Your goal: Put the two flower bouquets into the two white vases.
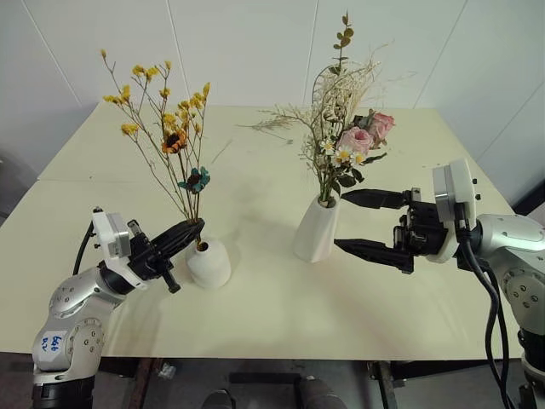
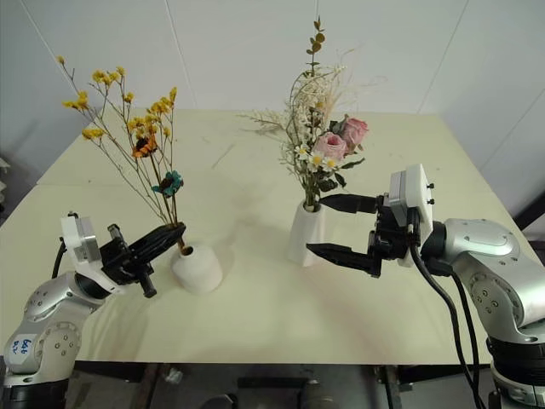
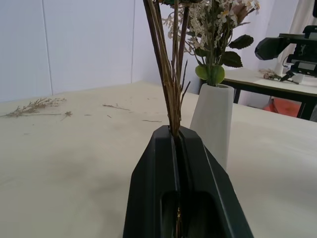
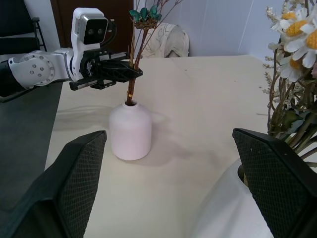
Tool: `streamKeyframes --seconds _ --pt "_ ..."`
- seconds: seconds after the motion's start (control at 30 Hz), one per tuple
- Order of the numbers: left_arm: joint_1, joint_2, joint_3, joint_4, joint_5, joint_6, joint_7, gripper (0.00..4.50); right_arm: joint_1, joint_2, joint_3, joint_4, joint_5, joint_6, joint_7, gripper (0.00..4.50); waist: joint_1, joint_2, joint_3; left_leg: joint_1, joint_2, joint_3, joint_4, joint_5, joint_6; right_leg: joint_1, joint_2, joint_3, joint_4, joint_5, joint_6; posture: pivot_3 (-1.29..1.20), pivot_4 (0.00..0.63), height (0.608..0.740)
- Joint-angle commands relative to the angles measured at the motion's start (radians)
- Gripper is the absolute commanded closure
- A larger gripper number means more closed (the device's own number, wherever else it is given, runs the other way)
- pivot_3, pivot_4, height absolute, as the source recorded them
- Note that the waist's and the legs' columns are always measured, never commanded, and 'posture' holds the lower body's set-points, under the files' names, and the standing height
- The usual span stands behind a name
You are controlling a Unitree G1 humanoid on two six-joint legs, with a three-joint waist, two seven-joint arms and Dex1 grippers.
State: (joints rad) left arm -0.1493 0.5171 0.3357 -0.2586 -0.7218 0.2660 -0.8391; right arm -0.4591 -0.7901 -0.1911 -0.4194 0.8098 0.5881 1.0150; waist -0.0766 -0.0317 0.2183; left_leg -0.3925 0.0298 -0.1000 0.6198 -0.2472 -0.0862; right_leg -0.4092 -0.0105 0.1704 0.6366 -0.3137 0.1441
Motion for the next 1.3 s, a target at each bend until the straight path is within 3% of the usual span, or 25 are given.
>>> streamKeyframes --seconds 0.03,0.2,0.3,0.5,0.7,0.97,1.3 --pt "0.004 0.015 0.011 -0.040 -0.023 0.011 0.002 3.26 -0.008 0.006 -0.005 -0.017 0.001 -0.023 -0.003 0.19 0.000 0.000 0.000 0.000 0.000 0.000 0.000 0.000 0.000 0.000 0.000 0.000 0.000 0.000 0.000 0.00 0.150 0.740" --pt "0.029 0.052 0.049 -0.047 -0.018 0.008 -0.016 1.78 -0.010 0.016 0.003 -0.008 -0.010 -0.032 0.003 0.19 -0.001 0.000 0.000 0.000 0.000 0.000 0.000 0.000 0.000 0.000 0.000 0.000 0.000 0.000 0.000 0.00 0.150 0.740" --pt "0.074 0.141 0.075 -0.019 0.020 -0.004 -0.088 0.91 -0.015 0.023 0.012 0.004 -0.017 -0.039 0.008 0.19 -0.005 0.000 0.000 0.000 0.000 0.000 -0.001 0.000 0.000 0.000 0.000 0.000 0.000 0.000 0.000 0.00 0.150 0.740" --pt "0.097 0.334 0.136 0.071 0.021 0.011 -0.252 0.91 -0.020 0.011 0.016 0.040 -0.029 -0.056 0.040 0.19 -0.004 0.000 0.000 0.001 0.000 0.001 -0.005 0.000 0.000 -0.001 0.000 0.000 -0.003 -0.002 -0.004 0.00 0.150 0.740" --pt "-0.022 0.448 0.147 0.100 -0.055 0.078 -0.359 0.91 -0.009 -0.061 -0.010 0.108 -0.088 -0.103 0.117 0.19 0.001 0.000 0.000 -0.002 0.001 0.001 -0.007 -0.001 0.000 -0.001 -0.001 -0.001 -0.009 -0.001 -0.003 0.00 0.150 0.740" --pt "-0.170 0.452 0.052 0.138 -0.063 0.117 -0.448 0.91 -0.016 -0.124 -0.028 0.217 -0.166 -0.188 0.175 0.19 -0.005 0.001 0.001 -0.003 0.001 0.001 -0.008 -0.002 0.001 -0.003 -0.001 -0.002 -0.009 -0.001 -0.001 0.00 0.150 0.740" --pt "-0.175 0.389 0.032 0.141 -0.035 0.085 -0.438 0.91 0.065 -0.129 -0.085 0.206 -0.188 -0.216 0.144 0.19 -0.005 0.001 0.001 -0.003 0.001 0.001 -0.006 -0.002 0.001 -0.003 -0.001 -0.002 -0.006 -0.001 -0.001 0.00 0.150 0.740"
